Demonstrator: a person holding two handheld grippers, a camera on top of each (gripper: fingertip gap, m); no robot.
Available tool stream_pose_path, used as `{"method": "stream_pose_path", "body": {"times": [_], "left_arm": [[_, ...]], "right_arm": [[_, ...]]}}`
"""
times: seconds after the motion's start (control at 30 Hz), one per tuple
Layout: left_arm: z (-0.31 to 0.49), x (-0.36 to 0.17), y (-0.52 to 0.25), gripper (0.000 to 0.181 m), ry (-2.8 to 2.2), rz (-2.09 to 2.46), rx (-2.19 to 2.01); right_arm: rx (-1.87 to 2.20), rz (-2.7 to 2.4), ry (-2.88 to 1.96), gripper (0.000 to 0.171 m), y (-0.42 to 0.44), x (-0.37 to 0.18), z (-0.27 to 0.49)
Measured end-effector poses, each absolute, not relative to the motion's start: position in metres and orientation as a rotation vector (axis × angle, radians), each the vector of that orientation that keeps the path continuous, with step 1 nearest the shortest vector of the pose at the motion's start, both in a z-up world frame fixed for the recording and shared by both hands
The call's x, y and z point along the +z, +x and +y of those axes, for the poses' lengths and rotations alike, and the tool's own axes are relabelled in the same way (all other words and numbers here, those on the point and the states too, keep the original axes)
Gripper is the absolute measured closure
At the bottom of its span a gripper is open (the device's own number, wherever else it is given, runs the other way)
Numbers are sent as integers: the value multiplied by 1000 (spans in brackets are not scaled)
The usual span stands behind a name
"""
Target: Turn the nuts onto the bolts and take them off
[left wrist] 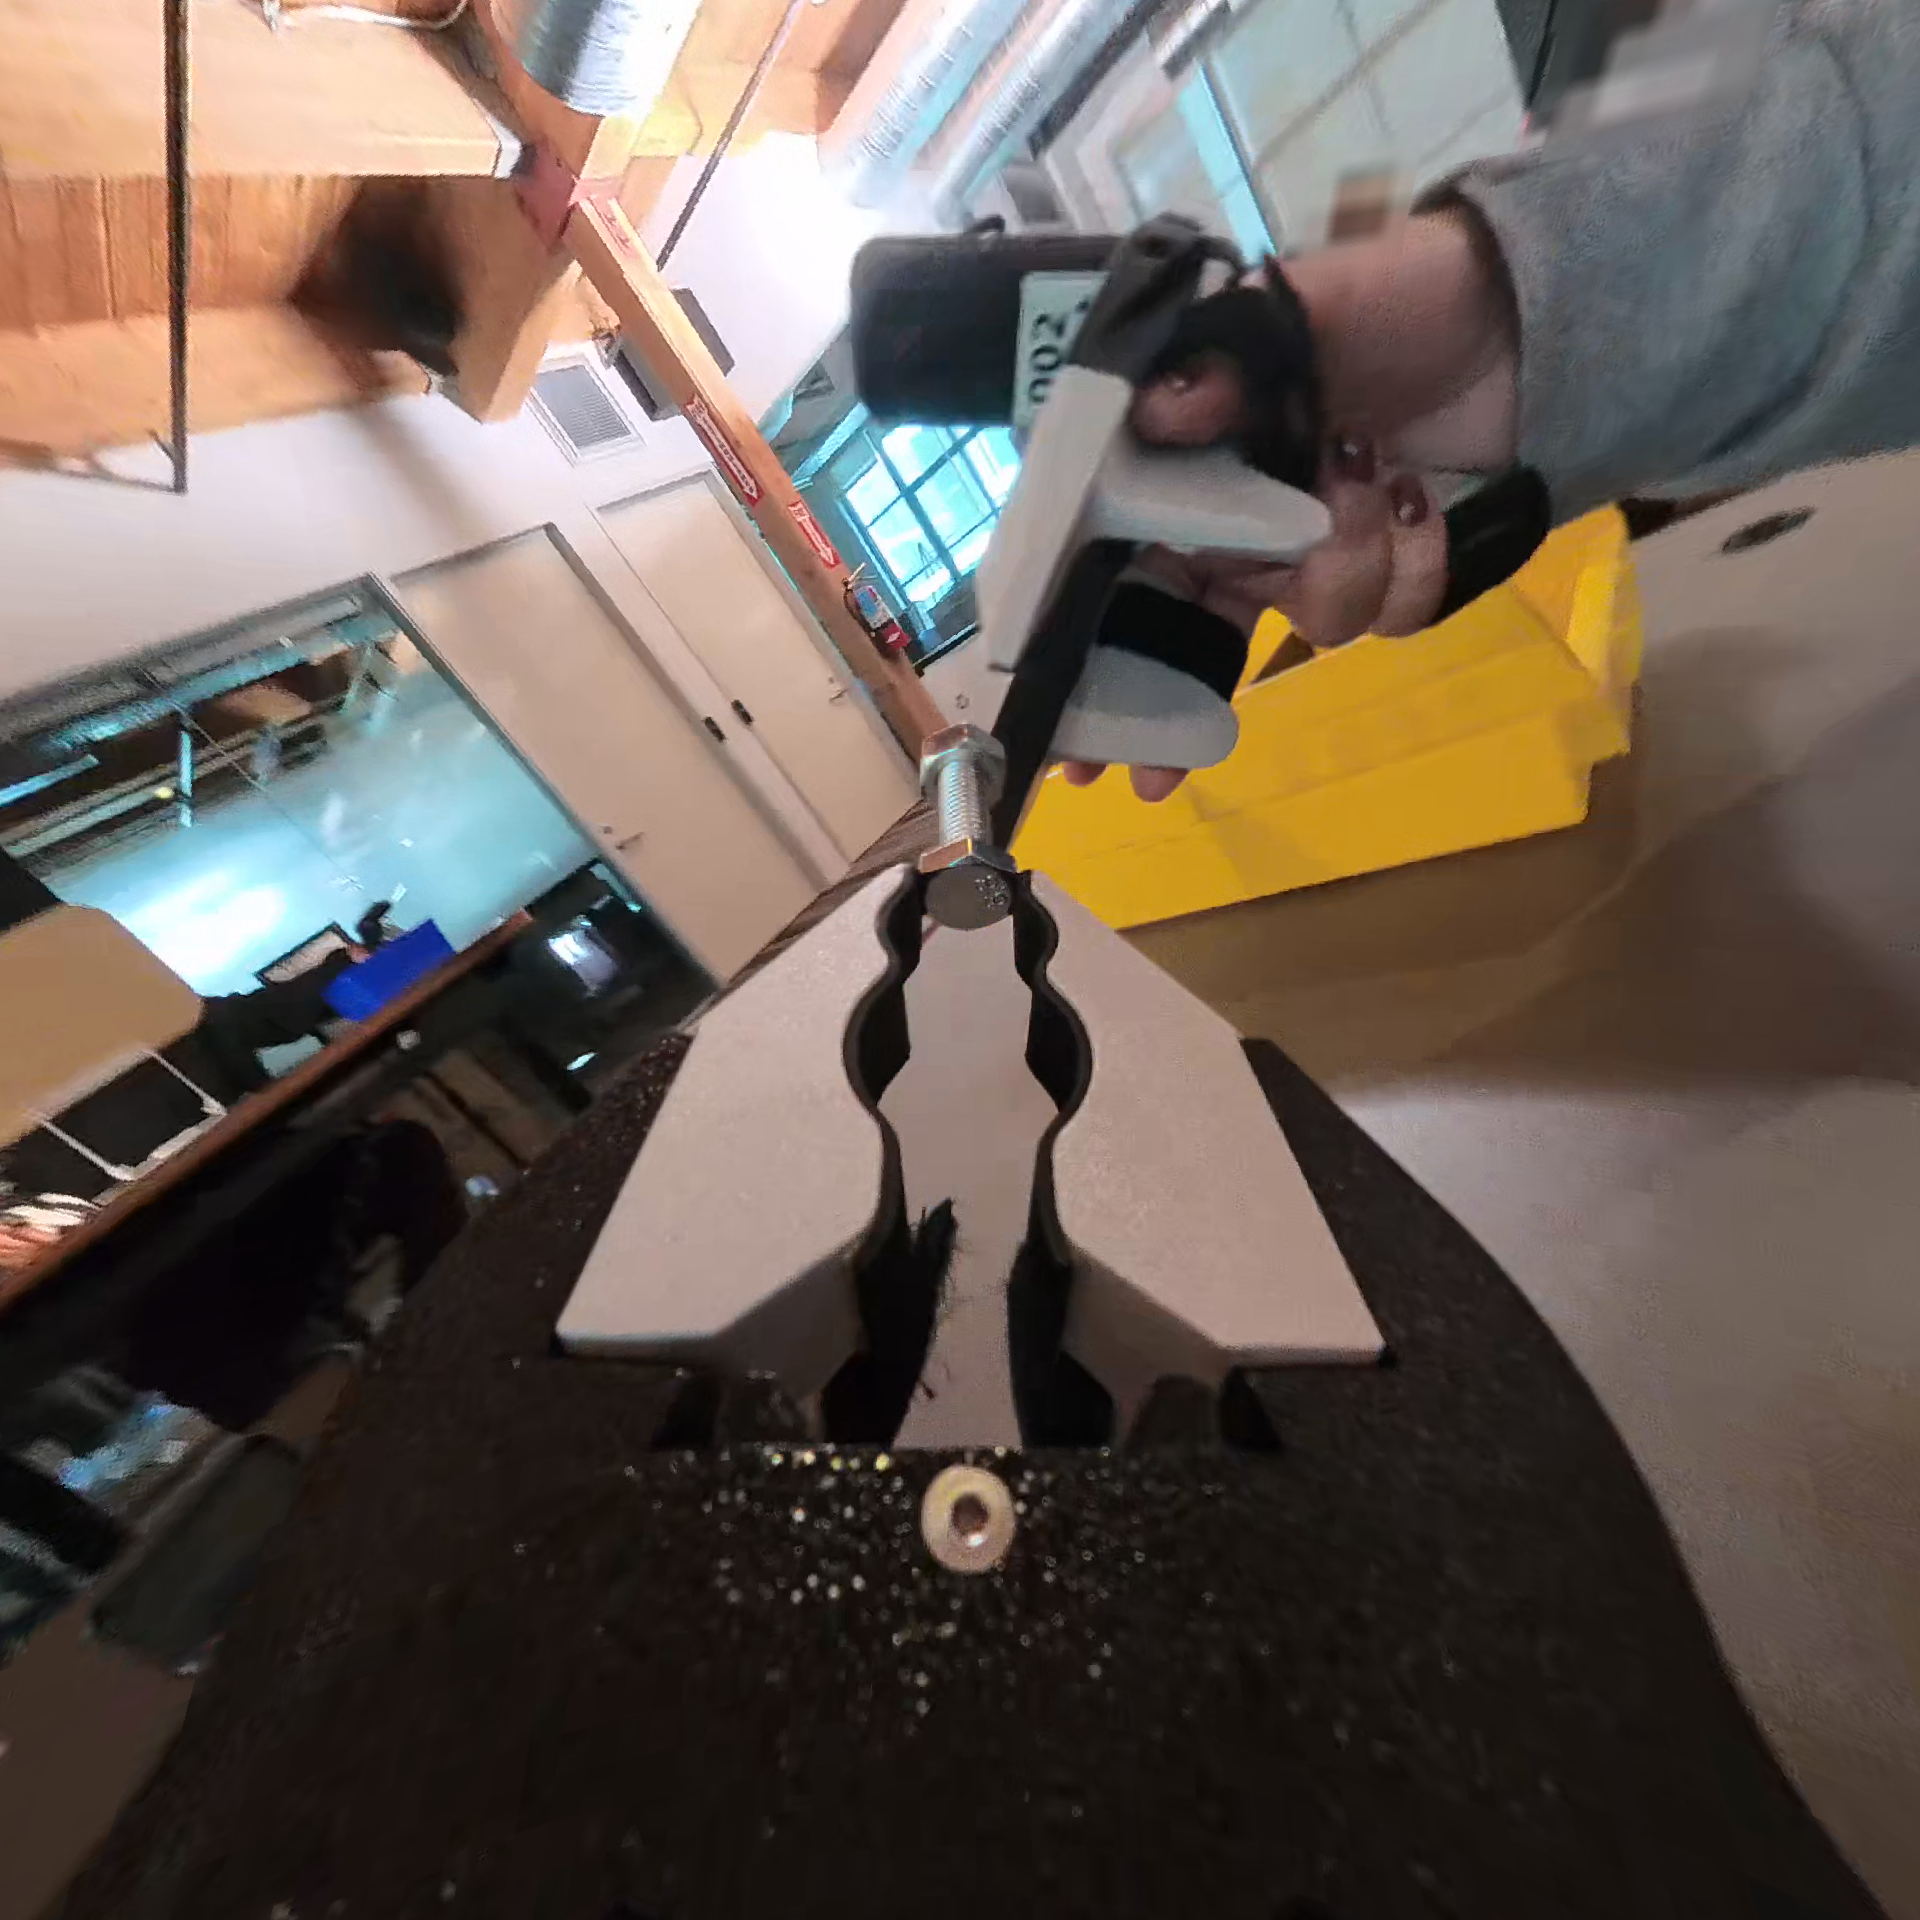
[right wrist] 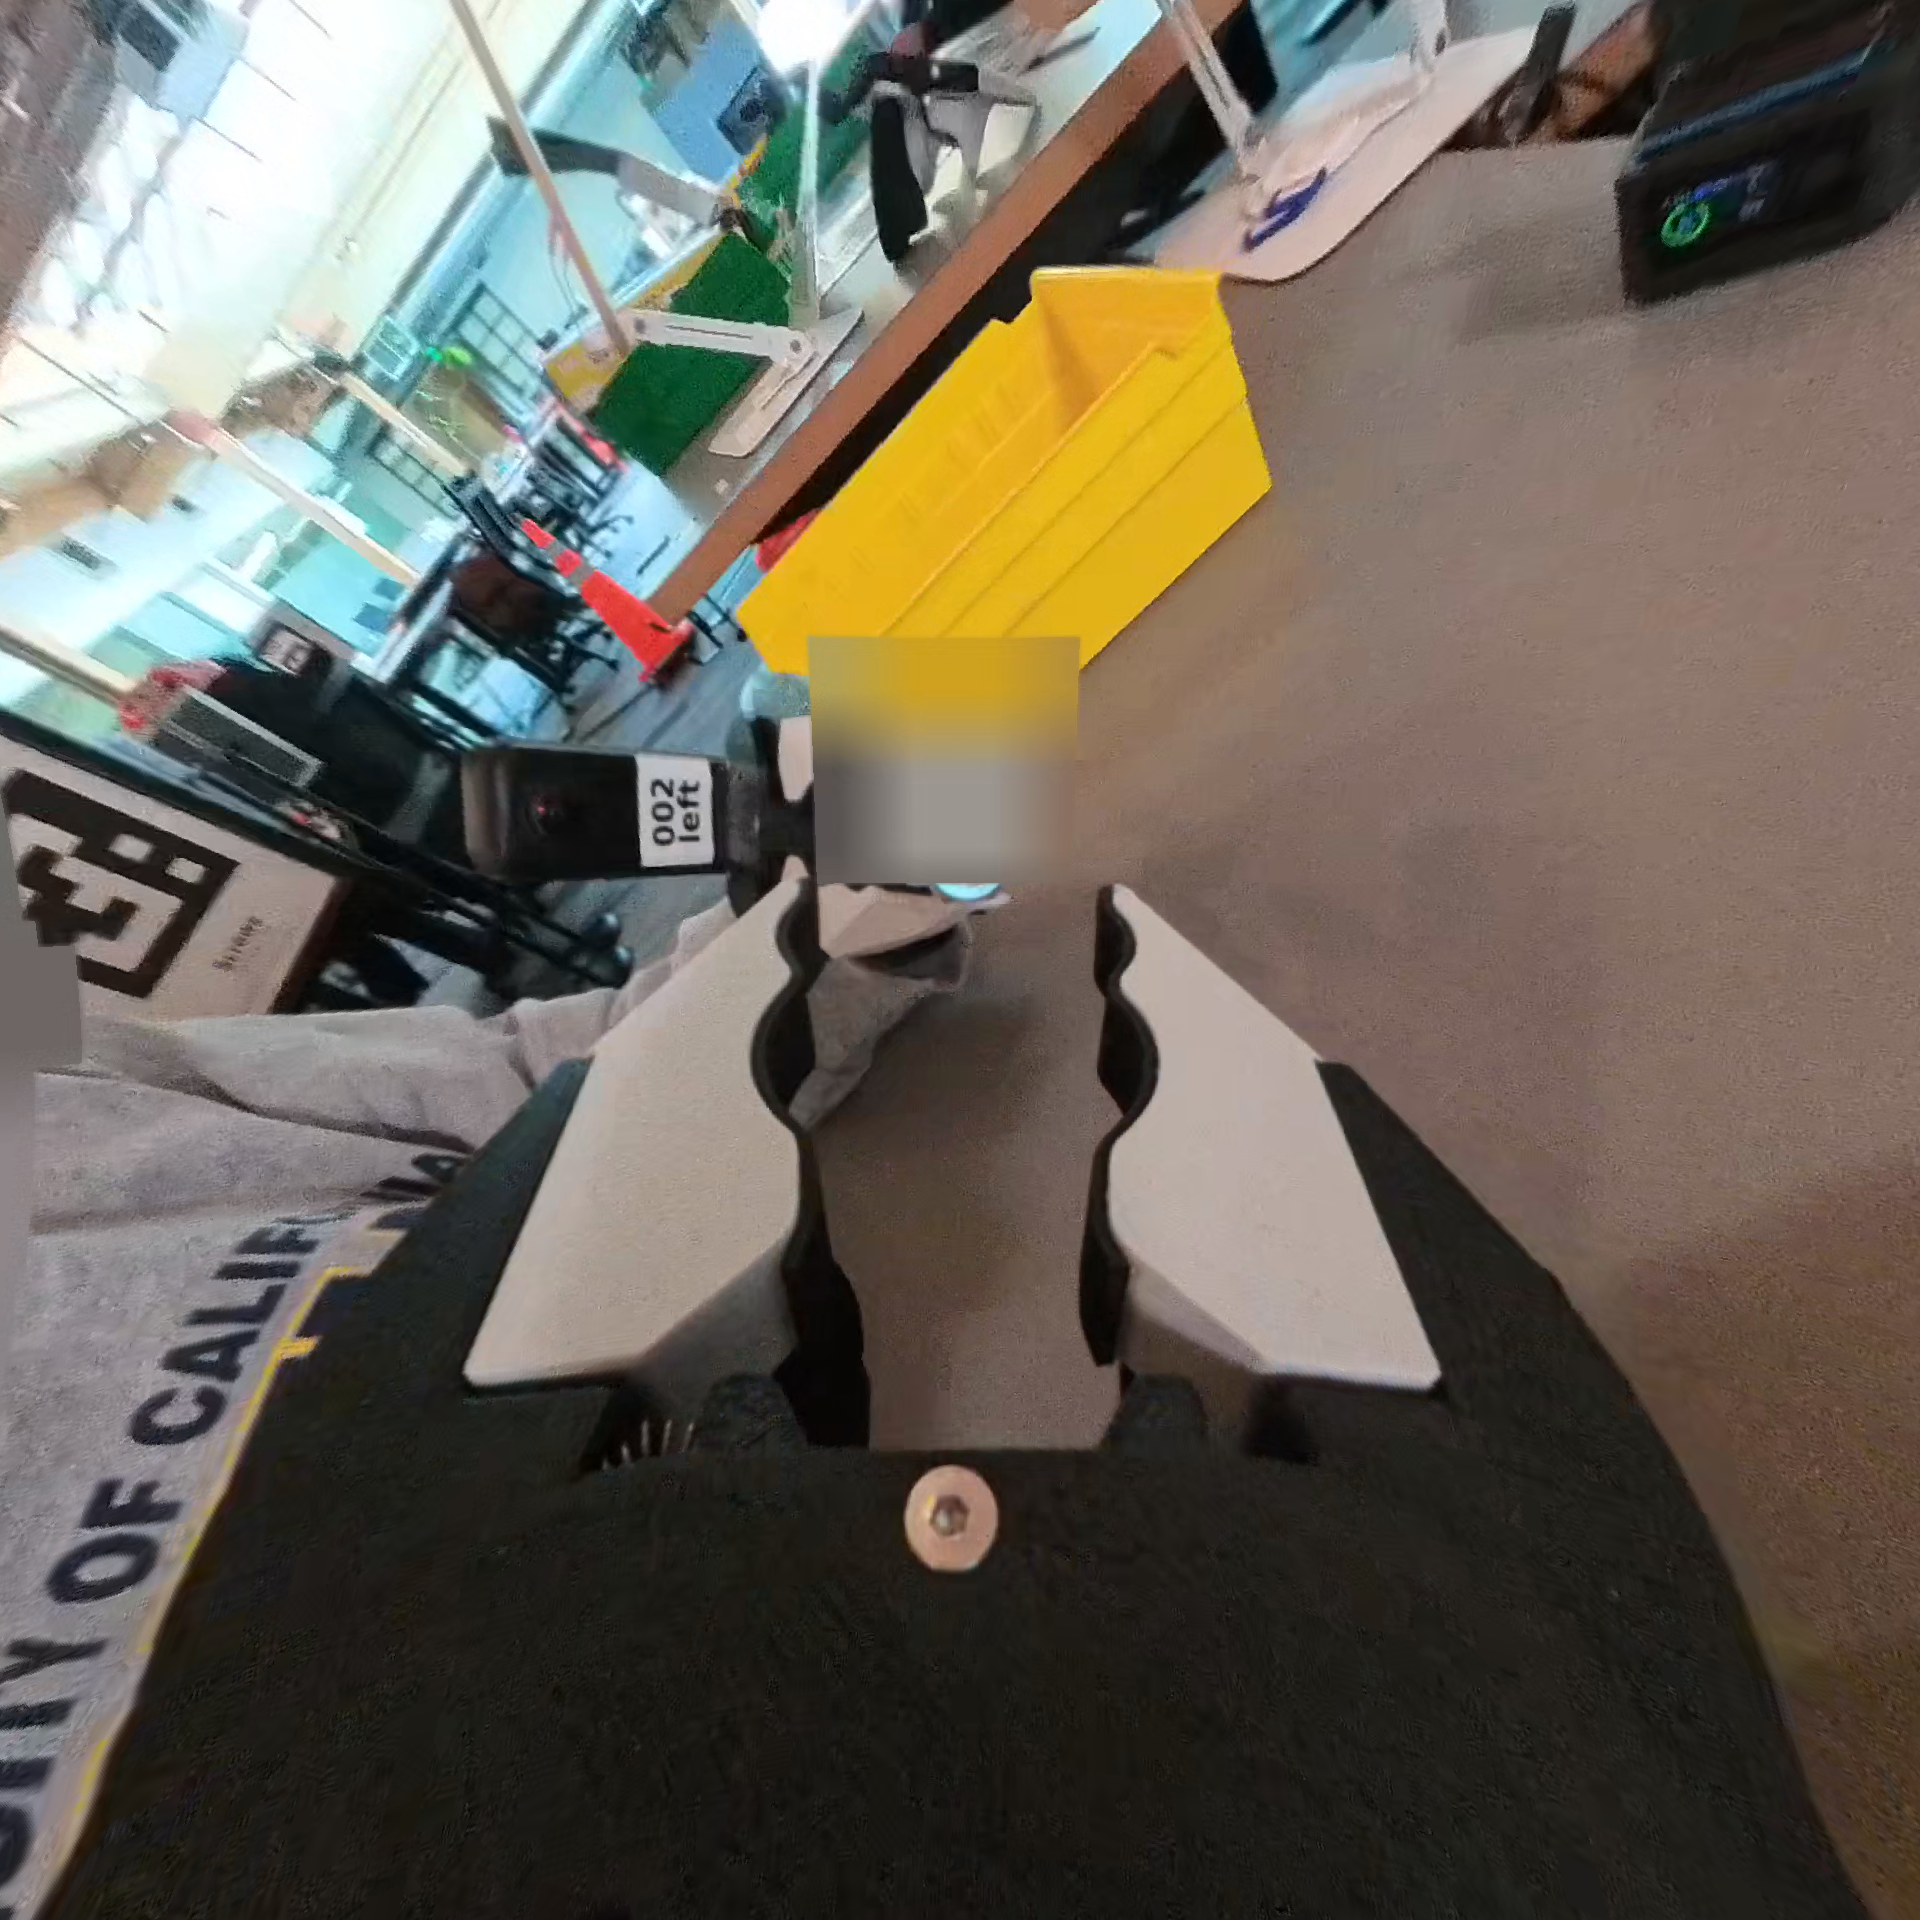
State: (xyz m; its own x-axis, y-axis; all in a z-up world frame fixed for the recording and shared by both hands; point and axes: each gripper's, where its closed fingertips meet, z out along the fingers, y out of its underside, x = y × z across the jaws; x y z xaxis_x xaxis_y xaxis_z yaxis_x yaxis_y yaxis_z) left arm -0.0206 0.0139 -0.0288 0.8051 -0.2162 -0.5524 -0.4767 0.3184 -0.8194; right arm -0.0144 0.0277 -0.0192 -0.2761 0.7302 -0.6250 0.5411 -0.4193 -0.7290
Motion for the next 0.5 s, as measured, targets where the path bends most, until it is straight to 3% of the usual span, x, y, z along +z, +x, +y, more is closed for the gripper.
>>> {"method": "stream_pose_path", "body": {"times": [0.1, 0.2, 0.3, 0.4, 0.5], "left_arm": [[15, -33, -12, 166, -1251, 724, 254], [16, -38, -7, 166, -1270, 734, 201], [14, -37, 3, 166, -1316, 660, -169], [17, -34, 14, 166, -1357, 531, -571], [15, -34, 30, 166, -1400, 448, -1127]], "right_arm": [[1807, -1610, -1867, 114, -18, -31, 26], [1875, -1609, -1849, 152, -18, -32, 25], [1755, -1793, -1595, 153, -5, -33, 23], [1366, -1969, -1116, 153, 6, -29, 26], [642, -1983, -311, 153, 21, -24, 25]]}}
